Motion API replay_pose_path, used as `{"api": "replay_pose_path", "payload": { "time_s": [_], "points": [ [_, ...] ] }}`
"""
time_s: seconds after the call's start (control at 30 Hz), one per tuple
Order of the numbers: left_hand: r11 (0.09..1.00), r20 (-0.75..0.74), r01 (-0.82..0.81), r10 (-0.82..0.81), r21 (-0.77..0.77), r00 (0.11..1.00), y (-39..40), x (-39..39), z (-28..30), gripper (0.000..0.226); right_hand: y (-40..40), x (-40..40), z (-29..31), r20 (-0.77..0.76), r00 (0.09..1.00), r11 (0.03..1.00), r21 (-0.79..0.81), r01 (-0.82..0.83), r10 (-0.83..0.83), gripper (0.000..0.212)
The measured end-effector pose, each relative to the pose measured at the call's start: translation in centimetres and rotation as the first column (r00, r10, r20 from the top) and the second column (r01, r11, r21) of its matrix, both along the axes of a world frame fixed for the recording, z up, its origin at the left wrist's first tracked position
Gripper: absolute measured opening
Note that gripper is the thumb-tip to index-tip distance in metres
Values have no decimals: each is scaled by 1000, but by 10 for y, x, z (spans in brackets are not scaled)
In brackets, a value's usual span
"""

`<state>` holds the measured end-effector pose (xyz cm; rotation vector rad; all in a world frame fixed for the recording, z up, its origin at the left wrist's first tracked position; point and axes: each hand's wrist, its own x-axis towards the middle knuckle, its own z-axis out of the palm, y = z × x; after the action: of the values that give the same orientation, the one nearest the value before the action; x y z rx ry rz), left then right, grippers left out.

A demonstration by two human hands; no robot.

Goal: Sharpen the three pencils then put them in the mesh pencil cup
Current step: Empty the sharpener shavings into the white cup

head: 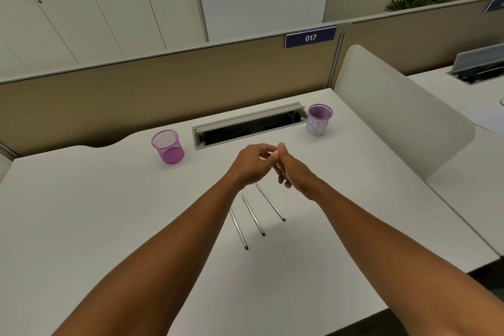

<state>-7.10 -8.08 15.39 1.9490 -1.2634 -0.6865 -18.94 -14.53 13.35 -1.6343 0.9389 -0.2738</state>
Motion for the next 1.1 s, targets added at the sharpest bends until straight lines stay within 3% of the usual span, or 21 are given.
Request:
{"api": "replay_pose_path", "payload": {
  "time_s": [0.2,0.3,0.4,0.5,0.73,0.87,1.0,1.1],
  "points": [
    [996,306,33,-57,83,950,-35,-21,2,37,-39,-18,7,-17,998,998,23,-55,55,61],
    [994,544,29,-81,103,835,-45,-28,3,34,-57,-22,8,-7,996,996,0,-90,90,62],
    [990,657,25,-112,141,746,-57,-31,4,36,-76,-27,6,-16,993,992,-39,-120,119,65],
    [990,699,26,-117,139,706,-70,-36,3,42,-94,-29,3,-26,992,992,-41,-121,120,72],
    [997,735,32,-76,74,674,-118,-47,-1,43,-141,-34,2,54,991,992,17,-127,126,66],
    [999,765,44,-50,28,642,-153,-46,-2,42,-167,-38,4,114,983,987,54,-154,147,47],
    [996,780,82,-76,32,621,-185,-36,-2,47,-193,-48,-2,224,962,982,63,-176,158,42],
    [992,774,120,-107,41,624,-207,-30,-4,56,-210,-49,-11,183,959,975,9,-223,218,31]
  ]
}}
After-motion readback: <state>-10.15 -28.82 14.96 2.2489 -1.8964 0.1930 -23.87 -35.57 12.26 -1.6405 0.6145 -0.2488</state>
